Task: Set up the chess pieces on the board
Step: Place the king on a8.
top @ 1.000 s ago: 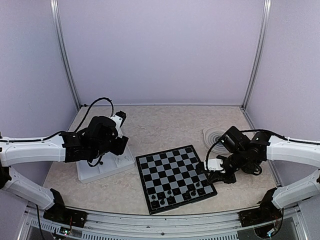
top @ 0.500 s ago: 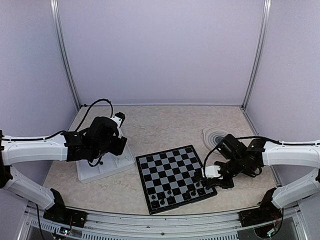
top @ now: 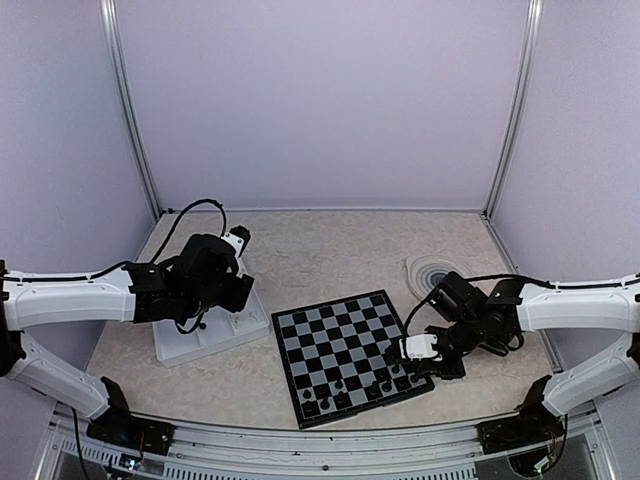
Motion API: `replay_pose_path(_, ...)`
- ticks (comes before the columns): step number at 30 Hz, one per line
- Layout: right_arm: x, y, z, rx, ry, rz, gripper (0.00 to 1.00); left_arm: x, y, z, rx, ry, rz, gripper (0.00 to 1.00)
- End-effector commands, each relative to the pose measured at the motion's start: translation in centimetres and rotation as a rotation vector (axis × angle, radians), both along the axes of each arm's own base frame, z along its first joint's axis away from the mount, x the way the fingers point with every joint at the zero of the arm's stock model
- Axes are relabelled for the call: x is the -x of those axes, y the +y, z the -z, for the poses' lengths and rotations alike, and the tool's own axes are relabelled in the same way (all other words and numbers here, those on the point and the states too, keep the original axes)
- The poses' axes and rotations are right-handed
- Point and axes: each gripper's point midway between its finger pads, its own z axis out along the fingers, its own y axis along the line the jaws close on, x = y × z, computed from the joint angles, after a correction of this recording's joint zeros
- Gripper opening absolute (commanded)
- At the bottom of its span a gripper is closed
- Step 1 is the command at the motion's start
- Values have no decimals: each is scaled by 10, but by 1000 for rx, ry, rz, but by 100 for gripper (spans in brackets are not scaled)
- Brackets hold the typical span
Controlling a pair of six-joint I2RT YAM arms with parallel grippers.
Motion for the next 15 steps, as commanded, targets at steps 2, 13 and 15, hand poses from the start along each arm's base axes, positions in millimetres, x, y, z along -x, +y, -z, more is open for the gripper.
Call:
replay_pose_path(2, 7, -5, 7, 36, 18, -14, 10, -6, -2, -10, 29, -14, -18, 67)
replay_pose_path(13, 8, -8, 7, 53, 19, -13, 12, -5, -2, -9, 32, -11, -20, 67)
replay_pose_path(15, 8, -9, 8, 58, 18, -12, 12, -5, -2, -9, 32, -11, -20, 67)
